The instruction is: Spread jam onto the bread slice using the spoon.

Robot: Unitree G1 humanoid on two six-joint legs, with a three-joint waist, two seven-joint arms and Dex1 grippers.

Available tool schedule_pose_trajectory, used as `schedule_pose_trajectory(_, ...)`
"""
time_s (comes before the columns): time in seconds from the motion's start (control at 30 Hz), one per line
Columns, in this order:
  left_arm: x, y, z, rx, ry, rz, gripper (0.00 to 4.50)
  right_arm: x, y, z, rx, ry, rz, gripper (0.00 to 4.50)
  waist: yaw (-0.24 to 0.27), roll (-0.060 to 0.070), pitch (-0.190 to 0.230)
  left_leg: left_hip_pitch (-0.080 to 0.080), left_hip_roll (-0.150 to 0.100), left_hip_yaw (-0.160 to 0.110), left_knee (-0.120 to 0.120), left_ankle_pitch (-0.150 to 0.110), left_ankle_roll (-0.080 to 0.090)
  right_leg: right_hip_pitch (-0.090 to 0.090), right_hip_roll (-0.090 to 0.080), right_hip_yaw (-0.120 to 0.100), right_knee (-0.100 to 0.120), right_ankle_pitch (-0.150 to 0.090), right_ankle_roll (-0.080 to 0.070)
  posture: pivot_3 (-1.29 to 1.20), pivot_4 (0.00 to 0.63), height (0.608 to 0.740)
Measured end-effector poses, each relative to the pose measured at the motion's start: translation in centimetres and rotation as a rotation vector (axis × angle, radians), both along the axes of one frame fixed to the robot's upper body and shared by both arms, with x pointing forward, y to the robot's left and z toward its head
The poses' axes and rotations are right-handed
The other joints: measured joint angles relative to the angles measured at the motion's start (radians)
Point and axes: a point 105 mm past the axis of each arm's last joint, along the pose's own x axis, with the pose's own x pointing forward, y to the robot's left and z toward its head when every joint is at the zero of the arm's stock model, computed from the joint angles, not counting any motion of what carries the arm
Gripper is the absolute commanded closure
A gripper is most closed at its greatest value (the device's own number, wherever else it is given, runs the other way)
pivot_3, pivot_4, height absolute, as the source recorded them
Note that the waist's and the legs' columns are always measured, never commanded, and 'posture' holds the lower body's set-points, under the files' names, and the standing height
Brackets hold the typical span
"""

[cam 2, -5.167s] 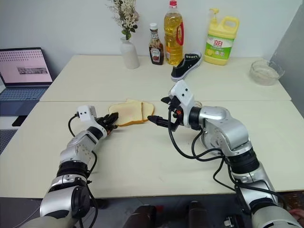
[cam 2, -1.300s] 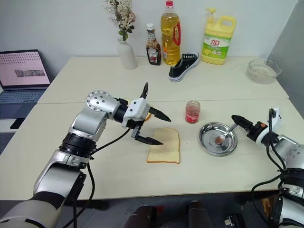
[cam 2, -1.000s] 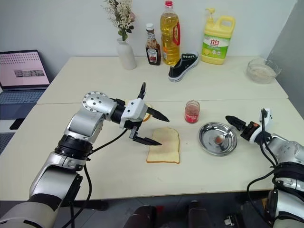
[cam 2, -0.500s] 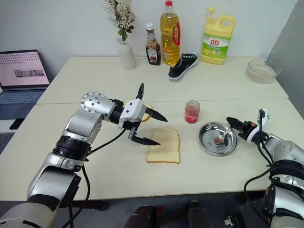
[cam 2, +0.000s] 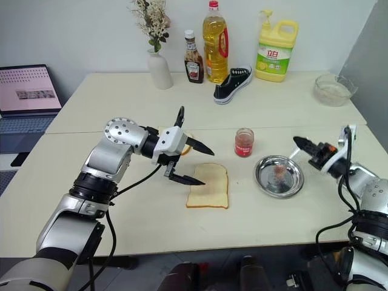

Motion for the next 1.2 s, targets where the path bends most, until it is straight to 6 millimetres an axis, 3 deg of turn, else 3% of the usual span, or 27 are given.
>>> schedule_pose_trajectory(0.13, 0.3, 0.2, 0.1, -0.012, 0.005, 0.031, 0.00, 0.5, 2.8, 4.1, -0.034, -0.126, 0.017, 4.48, -0.002, 0.000, 0.000, 0.000, 0.000, 0.000, 0.000, 0.000, 0.000, 0.000, 0.000, 0.000, 0.000, 0.000, 0.000, 0.00, 0.150, 0.740)
schedule_pose_trajectory(0.27, 0.8, 0.9, 0.5, -0.089, 0.022, 0.133, 0.00, 2.7, 7.3, 9.6, -0.132, -0.292, -0.006, 4.48, -0.017, 0.001, 0.000, 0.000, 0.000, 0.001, -0.001, 0.000, 0.000, -0.002, 0.000, 0.001, 0.001, 0.000, 0.000, 0.00, 0.150, 0.740)
schedule_pose_trajectory(0.37, 0.8, 1.1, 0.1, -0.130, 0.047, 0.197, 0.00, 3.6, 9.3, 11.9, -0.210, -0.397, -0.042, 4.48, -0.015, 0.001, 0.000, -0.001, 0.000, -0.002, -0.002, 0.000, 0.000, -0.003, 0.000, -0.002, 0.001, 0.000, 0.000, 0.00, 0.150, 0.740)
schedule_pose_trajectory(0.57, 1.8, 2.6, 0.8, -0.207, 0.025, 0.382, 0.00, 5.9, 10.4, 8.7, -0.354, -0.362, -0.074, 4.48, -0.002, 0.001, 0.000, -0.003, 0.000, -0.001, -0.002, 0.000, 0.000, -0.004, -0.002, 0.000, 0.000, 0.000, 0.000, 0.00, 0.150, 0.740)
schedule_pose_trajectory(0.7, 2.9, 3.5, 1.6, -0.274, -0.009, 0.510, 0.00, 6.2, 10.7, 8.3, -0.405, -0.390, -0.070, 4.48, -0.002, 0.001, 0.000, -0.003, 0.000, -0.001, -0.002, 0.000, 0.000, -0.004, -0.002, -0.001, 0.001, 0.000, -0.001, 0.00, 0.150, 0.740)
schedule_pose_trajectory(0.93, 2.6, 2.2, 2.2, -0.372, 0.019, 0.545, 0.00, 6.7, 10.4, 7.1, -0.463, -0.396, -0.069, 4.48, -0.001, 0.001, 0.000, -0.003, 0.000, -0.001, -0.002, 0.000, 0.000, -0.004, -0.002, -0.001, 0.001, 0.000, -0.001, 0.00, 0.150, 0.740)
schedule_pose_trajectory(1.2, 1.9, 1.3, 2.8, -0.409, 0.078, 0.523, 0.00, 6.8, 11.4, 4.1, -0.533, -0.367, -0.038, 4.48, -0.003, 0.001, 0.000, -0.002, -0.001, -0.001, -0.002, 0.000, 0.000, -0.004, -0.001, -0.001, 0.001, 0.000, -0.001, 0.00, 0.150, 0.740)
